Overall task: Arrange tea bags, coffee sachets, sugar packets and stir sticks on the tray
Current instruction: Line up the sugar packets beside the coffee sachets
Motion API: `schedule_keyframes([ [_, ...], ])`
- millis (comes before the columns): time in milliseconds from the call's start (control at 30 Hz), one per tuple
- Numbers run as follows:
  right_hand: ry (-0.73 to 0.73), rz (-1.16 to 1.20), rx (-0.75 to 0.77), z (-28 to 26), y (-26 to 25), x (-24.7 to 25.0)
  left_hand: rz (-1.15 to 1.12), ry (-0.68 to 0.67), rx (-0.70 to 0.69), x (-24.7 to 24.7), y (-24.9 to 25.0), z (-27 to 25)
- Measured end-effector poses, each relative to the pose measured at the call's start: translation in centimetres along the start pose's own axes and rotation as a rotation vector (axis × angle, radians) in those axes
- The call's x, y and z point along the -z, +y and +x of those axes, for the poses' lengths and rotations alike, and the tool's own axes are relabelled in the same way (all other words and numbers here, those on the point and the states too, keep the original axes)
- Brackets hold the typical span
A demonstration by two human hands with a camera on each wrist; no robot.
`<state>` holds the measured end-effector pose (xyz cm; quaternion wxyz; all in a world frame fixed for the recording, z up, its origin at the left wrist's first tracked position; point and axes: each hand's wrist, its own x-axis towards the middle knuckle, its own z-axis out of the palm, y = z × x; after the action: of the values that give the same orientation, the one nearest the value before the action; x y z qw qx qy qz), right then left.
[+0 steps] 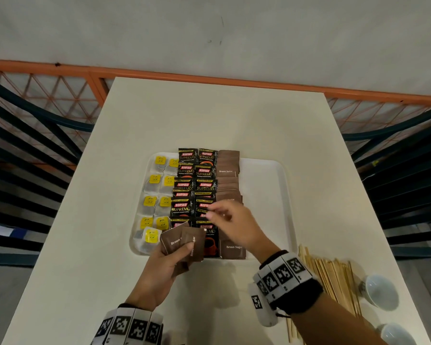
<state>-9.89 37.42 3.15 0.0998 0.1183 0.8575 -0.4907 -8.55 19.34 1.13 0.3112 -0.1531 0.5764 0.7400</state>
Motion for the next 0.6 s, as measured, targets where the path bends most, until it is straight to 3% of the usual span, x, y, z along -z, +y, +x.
schedule_keyframes([
  [67, -0.238, -0.048, 0.039, -0.5, -0.5, -0.4, -0.008, -0.004, -0.003, -0.2, -0.1, 0.1],
  [133, -0.311, -0.102, 0.061, -0.6, -0.5, -0.5, -0.030, 0.001, -0.009, -0.3, -0.1, 0.2],
  [233, -0.258, -0.095, 0.070, -0.3, 0.0, -0.3, -0.115, 0.009, -0.002, -0.2, 0.1, 0.3],
  [400, -0.204, 0.133, -0.017, 0.5, 0.7, 1.3, -0.194, 0.027, 0.009, 0.4, 0.1, 0.5],
  [600, 0.126, 0.178, -0.123, 3.3, 2.2, 3.3, -0.070, 0.036, -0.005, 0.8, -0.2, 0.5],
])
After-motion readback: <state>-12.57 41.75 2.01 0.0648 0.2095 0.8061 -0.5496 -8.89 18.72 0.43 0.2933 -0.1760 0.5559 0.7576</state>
